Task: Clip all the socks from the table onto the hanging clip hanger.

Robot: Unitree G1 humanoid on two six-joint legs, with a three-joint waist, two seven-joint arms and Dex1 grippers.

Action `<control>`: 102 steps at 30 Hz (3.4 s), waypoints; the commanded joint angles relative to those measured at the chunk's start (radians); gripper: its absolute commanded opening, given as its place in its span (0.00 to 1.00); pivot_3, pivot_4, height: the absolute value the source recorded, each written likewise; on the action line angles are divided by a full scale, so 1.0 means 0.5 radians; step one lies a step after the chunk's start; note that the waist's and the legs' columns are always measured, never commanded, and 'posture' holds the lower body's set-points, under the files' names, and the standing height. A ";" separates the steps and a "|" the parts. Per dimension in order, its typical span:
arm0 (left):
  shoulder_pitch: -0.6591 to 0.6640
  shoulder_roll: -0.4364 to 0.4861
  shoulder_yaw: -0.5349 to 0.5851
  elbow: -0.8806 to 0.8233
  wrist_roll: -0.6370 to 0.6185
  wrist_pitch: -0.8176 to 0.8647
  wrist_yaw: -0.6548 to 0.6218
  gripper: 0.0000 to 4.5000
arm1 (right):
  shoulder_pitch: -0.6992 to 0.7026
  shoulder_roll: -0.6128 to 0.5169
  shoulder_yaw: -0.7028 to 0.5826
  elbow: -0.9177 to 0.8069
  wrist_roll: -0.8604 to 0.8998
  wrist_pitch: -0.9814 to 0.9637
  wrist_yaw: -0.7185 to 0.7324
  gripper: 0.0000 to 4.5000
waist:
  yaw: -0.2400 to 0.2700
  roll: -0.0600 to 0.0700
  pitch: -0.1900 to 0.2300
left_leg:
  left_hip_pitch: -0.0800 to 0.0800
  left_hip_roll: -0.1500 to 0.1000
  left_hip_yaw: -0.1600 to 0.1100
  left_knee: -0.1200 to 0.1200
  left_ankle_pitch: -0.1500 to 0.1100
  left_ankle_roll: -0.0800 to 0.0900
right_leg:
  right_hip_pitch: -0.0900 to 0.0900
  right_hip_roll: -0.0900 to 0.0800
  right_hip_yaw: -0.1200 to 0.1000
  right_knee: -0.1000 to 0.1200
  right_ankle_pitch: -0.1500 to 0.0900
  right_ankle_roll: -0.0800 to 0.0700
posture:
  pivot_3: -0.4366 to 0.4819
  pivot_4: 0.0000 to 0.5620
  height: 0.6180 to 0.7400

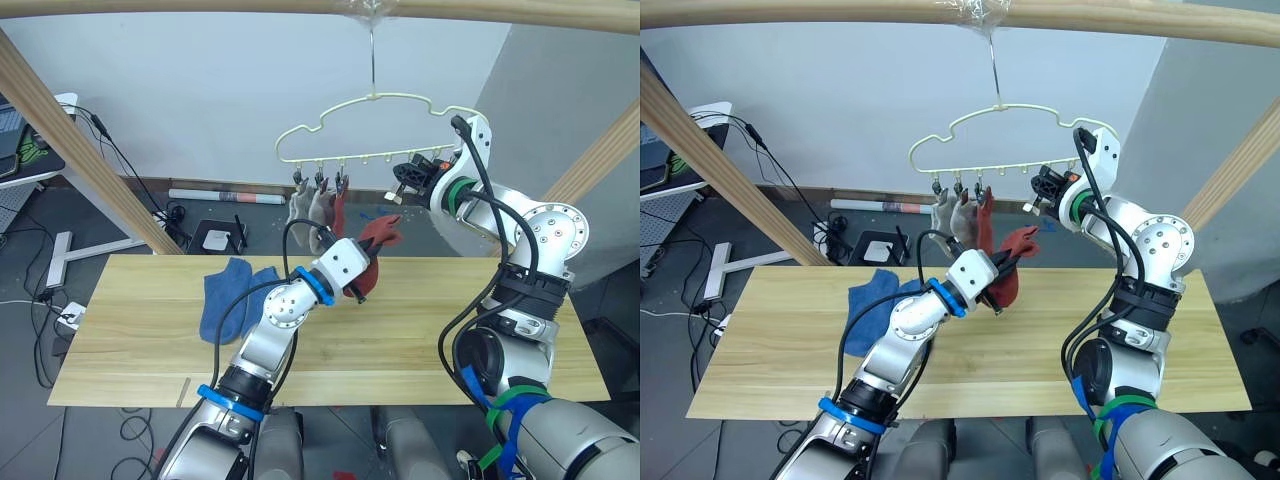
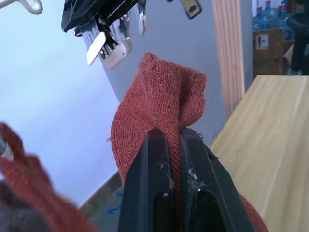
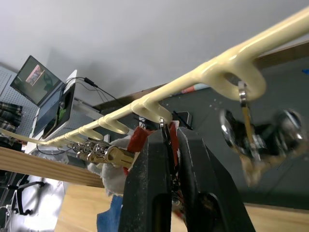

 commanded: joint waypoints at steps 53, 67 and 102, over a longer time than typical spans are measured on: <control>-0.139 0.057 0.279 0.067 -0.309 0.333 -0.111 0.65 | 1.099 -0.488 1.163 -1.185 -0.451 -1.001 0.470 1.00 | -0.116 0.003 0.003 | -0.007 0.001 0.000 -0.001 0.000 0.000 | -0.010 0.001 0.001 0.000 -0.001 0.005 | 0.43 0.50 1.00; 0.050 0.488 0.553 -0.798 -0.679 0.864 -0.327 0.66 | 1.116 -0.247 1.307 -0.809 -0.982 -1.643 0.343 0.64 | -0.098 0.006 0.008 | -0.004 0.003 0.002 -0.004 0.000 0.000 | -0.009 0.002 0.003 -0.001 -0.002 0.003 | 0.46 0.51 1.00; -0.097 0.590 0.780 -1.332 -1.736 1.862 -0.233 0.66 | 0.727 -0.055 1.195 -0.100 -1.269 -2.033 0.284 0.45 | -0.057 0.007 0.008 | -0.004 0.003 0.002 -0.003 0.000 0.000 | -0.009 0.003 0.003 0.001 -0.001 0.002 | 0.53 0.47 1.00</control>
